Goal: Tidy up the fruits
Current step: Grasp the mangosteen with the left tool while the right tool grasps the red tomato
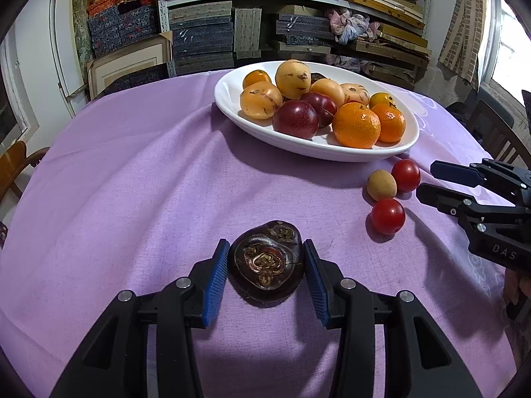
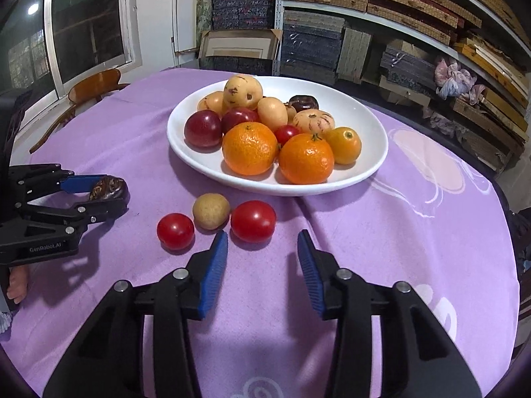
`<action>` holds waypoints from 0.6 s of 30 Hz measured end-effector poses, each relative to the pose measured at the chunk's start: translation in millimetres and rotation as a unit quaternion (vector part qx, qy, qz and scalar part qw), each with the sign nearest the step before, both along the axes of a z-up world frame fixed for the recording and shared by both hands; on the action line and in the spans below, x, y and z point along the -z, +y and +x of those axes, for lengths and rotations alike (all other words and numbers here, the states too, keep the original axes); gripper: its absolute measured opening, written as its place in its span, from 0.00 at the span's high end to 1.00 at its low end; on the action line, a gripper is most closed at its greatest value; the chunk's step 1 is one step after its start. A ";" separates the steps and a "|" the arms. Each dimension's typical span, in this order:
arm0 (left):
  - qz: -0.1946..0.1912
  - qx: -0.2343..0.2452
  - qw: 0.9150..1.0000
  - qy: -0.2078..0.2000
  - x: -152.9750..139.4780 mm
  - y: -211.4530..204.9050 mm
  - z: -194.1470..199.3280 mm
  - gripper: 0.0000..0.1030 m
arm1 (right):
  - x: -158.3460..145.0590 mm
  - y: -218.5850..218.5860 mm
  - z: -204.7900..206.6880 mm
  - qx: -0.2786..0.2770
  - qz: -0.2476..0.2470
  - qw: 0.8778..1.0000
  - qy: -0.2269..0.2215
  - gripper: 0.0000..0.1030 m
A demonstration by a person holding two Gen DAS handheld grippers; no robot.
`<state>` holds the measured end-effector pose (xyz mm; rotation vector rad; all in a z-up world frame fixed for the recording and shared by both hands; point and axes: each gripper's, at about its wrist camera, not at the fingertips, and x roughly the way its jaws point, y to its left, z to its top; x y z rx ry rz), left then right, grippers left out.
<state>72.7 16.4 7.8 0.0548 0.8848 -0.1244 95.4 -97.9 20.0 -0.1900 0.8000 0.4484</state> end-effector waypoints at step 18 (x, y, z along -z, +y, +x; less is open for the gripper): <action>0.002 0.005 1.000 0.002 1.2 -3.5 1.8 0.52 | 10.7 17.7 27.9 -0.008 0.011 0.999 0.038 0.69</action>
